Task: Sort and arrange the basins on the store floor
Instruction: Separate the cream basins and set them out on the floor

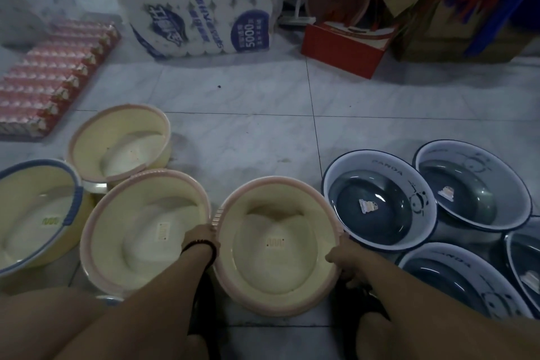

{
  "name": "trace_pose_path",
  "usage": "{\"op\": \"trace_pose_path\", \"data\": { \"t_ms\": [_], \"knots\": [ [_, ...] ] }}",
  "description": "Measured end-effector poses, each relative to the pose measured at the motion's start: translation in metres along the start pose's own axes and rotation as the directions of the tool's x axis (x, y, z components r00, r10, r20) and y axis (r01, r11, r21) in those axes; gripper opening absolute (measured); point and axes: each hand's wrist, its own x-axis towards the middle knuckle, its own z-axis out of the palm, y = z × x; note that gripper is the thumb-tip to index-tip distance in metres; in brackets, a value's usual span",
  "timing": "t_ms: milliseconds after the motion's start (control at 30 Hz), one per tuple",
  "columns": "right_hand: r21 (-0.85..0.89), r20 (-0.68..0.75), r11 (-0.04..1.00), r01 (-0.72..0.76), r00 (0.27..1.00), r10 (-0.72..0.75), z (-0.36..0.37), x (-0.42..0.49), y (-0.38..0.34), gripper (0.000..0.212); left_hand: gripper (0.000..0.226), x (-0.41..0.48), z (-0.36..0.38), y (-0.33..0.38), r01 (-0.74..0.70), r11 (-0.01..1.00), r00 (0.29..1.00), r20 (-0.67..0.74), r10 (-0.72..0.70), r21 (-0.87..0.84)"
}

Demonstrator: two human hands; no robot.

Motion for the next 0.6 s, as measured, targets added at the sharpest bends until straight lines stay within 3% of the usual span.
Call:
{"op": "trace_pose_path", "data": {
  "t_ms": [67, 167, 267, 333, 433, 600],
  "knots": [
    [-0.018, -0.003, 1.0, -0.016, 1.0, 0.016, -0.005, 0.003, 0.002, 0.092, 0.031, 0.0, 0.002, 0.003, -0.016, 1.0, 0.999, 0.038, 0.016, -0.001],
    [-0.177, -0.095, 0.984, 0.016, 0.995, -0.033, -0.011, 0.005, -0.001, 0.104, 0.03, -0.003, 0.002, 0.01, -0.063, 0.998, 0.993, 0.095, 0.066, -0.028],
    [-0.401, -0.324, 0.916, 0.023, 0.932, -0.166, -0.004, -0.015, -0.019, 0.082, 0.027, -0.017, -0.008, 0.006, -0.106, 0.994, 0.992, 0.066, 0.108, -0.028],
    [-0.442, -0.39, 0.889, 0.116, 0.868, -0.308, 0.01, -0.036, -0.037, 0.063, 0.029, -0.03, -0.019, -0.007, -0.107, 0.994, 0.993, -0.047, 0.109, 0.037],
    [-0.435, -0.247, 0.823, 0.366, 0.83, -0.5, 0.046, -0.057, -0.065, 0.048, 0.044, -0.045, -0.024, -0.038, -0.027, 0.983, 0.999, -0.023, 0.032, 0.184],
    [-0.41, 0.102, 0.733, 0.543, 0.825, -0.555, 0.104, -0.08, -0.087, 0.04, 0.063, -0.048, -0.023, -0.082, 0.04, 0.956, 0.986, 0.143, -0.084, 0.29]
  ]
}}
